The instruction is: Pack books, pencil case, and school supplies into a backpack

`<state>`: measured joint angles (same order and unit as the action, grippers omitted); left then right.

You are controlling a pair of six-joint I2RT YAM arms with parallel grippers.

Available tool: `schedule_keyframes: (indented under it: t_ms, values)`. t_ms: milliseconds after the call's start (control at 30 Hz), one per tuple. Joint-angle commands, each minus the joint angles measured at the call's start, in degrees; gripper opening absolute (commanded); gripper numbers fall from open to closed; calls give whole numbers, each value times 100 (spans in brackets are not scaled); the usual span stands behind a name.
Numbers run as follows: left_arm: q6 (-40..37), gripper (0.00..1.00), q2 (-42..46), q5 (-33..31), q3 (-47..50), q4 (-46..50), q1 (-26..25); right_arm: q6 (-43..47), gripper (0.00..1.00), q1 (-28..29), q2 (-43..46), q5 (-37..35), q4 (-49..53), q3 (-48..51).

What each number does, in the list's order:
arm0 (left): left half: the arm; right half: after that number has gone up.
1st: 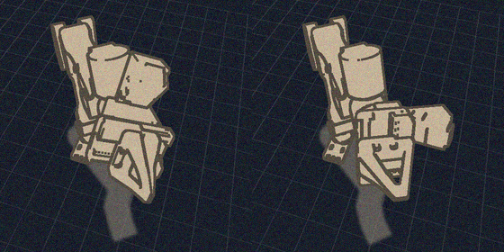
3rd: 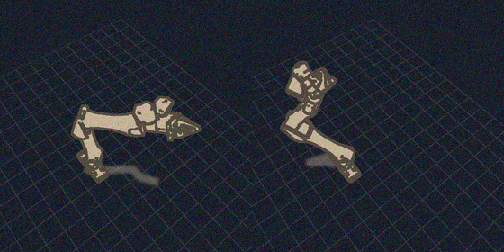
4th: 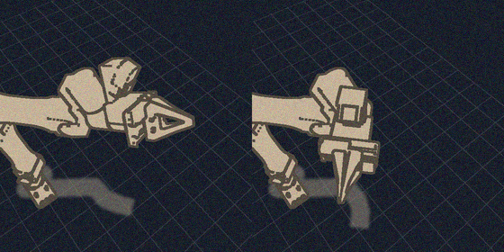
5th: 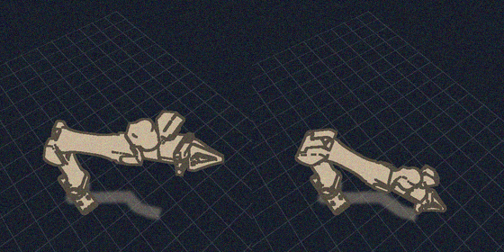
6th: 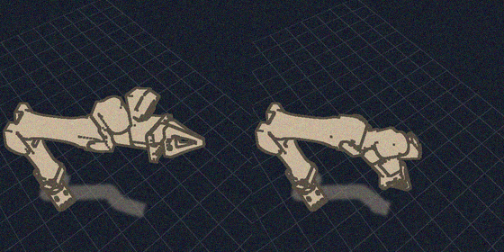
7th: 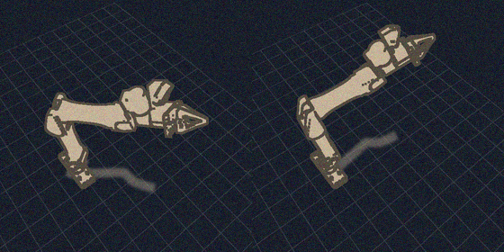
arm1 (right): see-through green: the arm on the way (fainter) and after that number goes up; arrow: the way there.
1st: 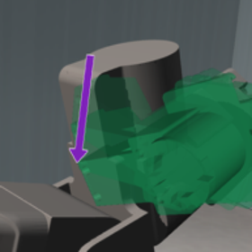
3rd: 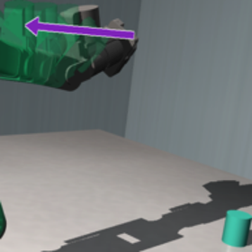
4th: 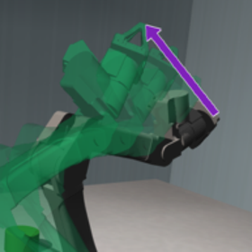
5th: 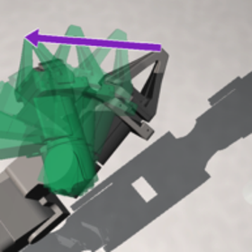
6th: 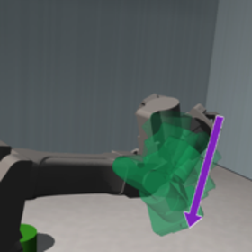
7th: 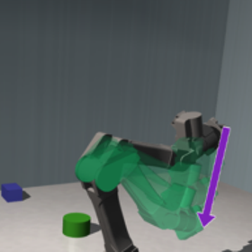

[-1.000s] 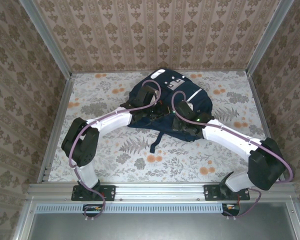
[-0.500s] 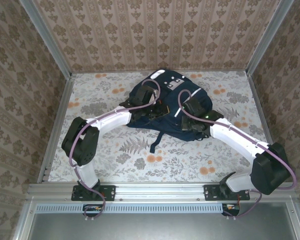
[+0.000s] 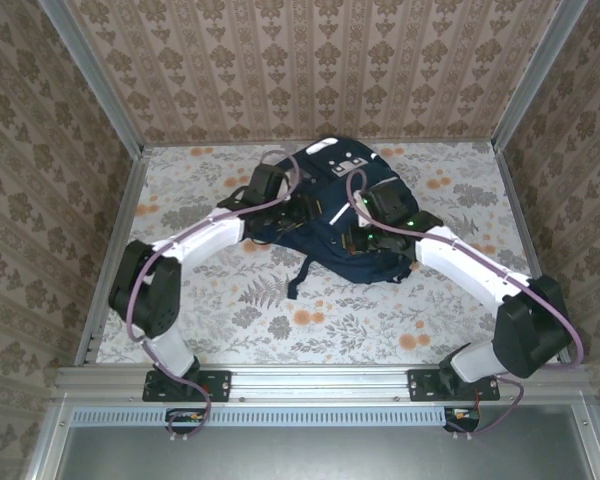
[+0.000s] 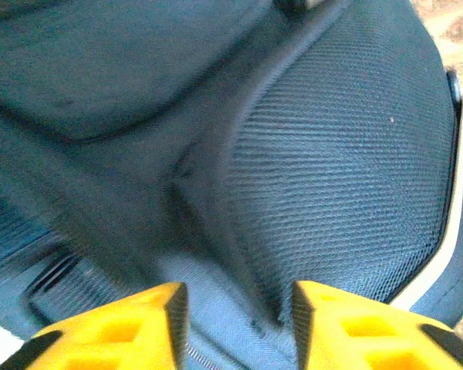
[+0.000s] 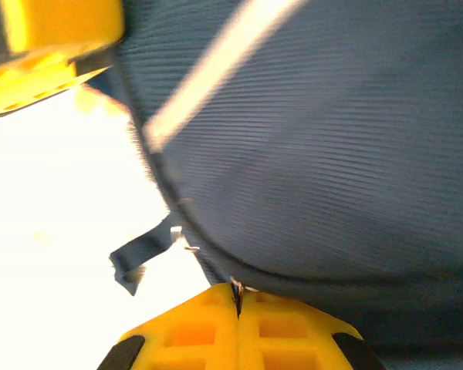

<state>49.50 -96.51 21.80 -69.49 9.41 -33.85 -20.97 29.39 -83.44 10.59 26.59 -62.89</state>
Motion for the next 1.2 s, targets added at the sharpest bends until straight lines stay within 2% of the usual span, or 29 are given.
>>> schedule_keyframes:
  t_ms: [0,200,400,500,767,833,967,1167]
  values:
    - [155,47,724,-309,488,119,80,-105,0,165,-294,801,-520,-413]
    - [1384,49,1206,91,1433,-1204,31,-222,0,296,-683,796,-560,-843]
    - [1960,45,904,201,1394,-2026,-122,-213,0,296,-591,748,-523,-763]
    - [2002,41,740,152,1292,-2078,-131,-203,0,296,-534,734,-515,-683]
    - [2082,38,408,42,1160,-1874,-183,-237,0,297,-467,713,-514,-604]
    - [2082,29,335,-4,1150,-1859,-184,-211,0,303,-429,620,-434,-586]
    - [2007,0,186,-100,1027,-1723,-171,-44,0,297,-277,38,35,-511]
    - [1611,0,200,-359,1069,-1233,-83,205,0,121,76,-1704,956,-378]
